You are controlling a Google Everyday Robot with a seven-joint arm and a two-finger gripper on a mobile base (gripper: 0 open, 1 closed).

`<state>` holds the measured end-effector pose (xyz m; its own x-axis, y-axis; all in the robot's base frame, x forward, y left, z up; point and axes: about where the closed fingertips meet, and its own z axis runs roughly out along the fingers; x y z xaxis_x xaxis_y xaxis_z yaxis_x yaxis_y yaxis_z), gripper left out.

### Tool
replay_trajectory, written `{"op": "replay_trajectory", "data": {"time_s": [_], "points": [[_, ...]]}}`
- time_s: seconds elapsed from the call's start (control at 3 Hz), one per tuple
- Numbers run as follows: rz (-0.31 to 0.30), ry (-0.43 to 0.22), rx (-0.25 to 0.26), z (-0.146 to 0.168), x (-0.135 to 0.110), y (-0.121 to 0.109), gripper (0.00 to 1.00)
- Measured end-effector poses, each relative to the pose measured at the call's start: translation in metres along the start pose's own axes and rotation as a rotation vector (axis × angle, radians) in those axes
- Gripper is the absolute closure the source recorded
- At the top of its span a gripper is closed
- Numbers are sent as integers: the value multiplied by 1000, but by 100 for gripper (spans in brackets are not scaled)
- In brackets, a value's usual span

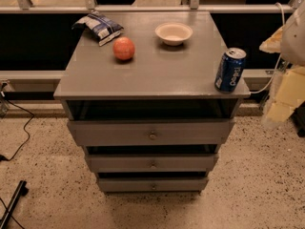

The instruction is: Open top drawer

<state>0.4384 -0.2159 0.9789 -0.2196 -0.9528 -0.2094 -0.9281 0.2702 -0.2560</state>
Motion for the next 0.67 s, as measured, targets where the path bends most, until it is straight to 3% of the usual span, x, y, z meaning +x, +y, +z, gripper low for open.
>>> {"op": "replay_trajectory", "data": {"time_s": [0.33,0.67], "points": [[0,0,0,0,0,0,0],[-26,-18,17,20,5,8,0]]}}
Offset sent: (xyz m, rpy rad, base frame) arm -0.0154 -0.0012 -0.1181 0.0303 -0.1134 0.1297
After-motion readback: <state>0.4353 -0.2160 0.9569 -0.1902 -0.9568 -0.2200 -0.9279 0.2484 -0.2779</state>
